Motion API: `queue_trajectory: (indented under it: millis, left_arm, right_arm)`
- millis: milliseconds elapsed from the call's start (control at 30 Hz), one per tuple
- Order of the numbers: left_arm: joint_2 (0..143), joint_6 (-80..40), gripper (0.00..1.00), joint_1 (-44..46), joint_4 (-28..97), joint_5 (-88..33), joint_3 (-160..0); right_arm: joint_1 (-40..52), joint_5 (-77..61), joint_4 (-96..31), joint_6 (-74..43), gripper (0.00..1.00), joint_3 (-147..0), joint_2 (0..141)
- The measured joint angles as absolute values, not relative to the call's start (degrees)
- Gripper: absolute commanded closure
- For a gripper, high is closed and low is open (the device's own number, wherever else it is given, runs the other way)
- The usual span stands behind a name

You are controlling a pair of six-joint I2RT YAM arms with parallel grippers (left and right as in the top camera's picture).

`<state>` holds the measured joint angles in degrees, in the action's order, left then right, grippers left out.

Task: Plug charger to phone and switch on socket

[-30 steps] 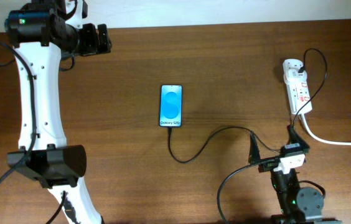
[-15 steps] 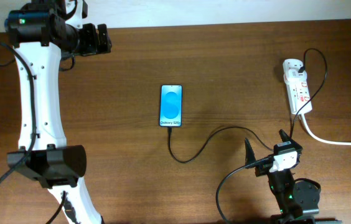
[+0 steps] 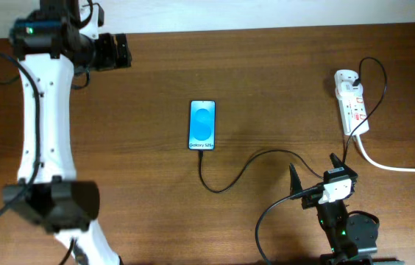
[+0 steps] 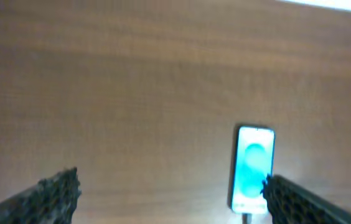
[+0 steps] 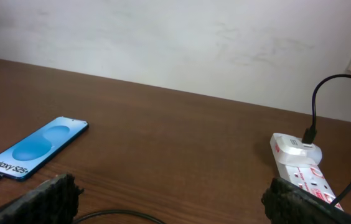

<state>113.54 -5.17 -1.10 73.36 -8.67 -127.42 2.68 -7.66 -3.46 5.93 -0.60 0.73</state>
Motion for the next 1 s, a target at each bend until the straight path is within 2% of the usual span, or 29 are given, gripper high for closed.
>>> queue_trajectory:
  millis: [133, 233, 267, 300, 400, 567, 633, 800, 1000]
  left_arm:
    - [96.86, -4.97, 0.01, -1.10, 54.85, -7.92, -102.26]
    - [78.83, -4.95, 0.01, -1.10, 38.00, -7.62, -78.00]
    - [76.05, -4.91, 0.00, -1.10, 36.10, -7.64, -74.22]
    - [71.05, -4.54, 0.01, -1.10, 27.46, -7.51, -65.67]
    - [59.31, -4.08, 0.01, -1.10, 13.34, -7.44, -46.09]
    - [43.64, -2.76, 0.01, -1.10, -7.66, -7.44, -23.49]
    - [36.95, -2.57, 0.01, -1.10, -12.69, -7.49, -15.79]
    - [23.81, -1.91, 0.01, -1.10, -14.26, -7.46, -5.02]
    - [15.40, 2.61, 0.01, -1.10, -12.14, -7.44, -0.89]
  right_arm:
    - [2.68, -7.97, -3.42, 5.96, 0.02, -0.60, 0.80]
    - [2.68, -8.03, -3.49, 5.96, 0.02, -0.62, 0.86]
    - [2.68, -8.03, -3.40, 5.98, 0.02, -0.62, 0.84]
    - [2.68, -8.03, -3.44, 5.98, 0.02, -0.62, 0.86]
    - [2.68, -8.03, -3.44, 5.96, 0.02, -0.62, 0.80]
    - [2.68, -8.03, -3.44, 5.93, 0.02, -0.62, 0.80]
    - [2.68, -8.03, -3.44, 6.00, 0.02, -0.62, 0.80]
    - [2.68, -8.03, -3.46, 5.96, 0.02, -0.62, 0.80]
    - [2.68, -8.03, -3.46, 5.96, 0.02, -0.62, 0.80]
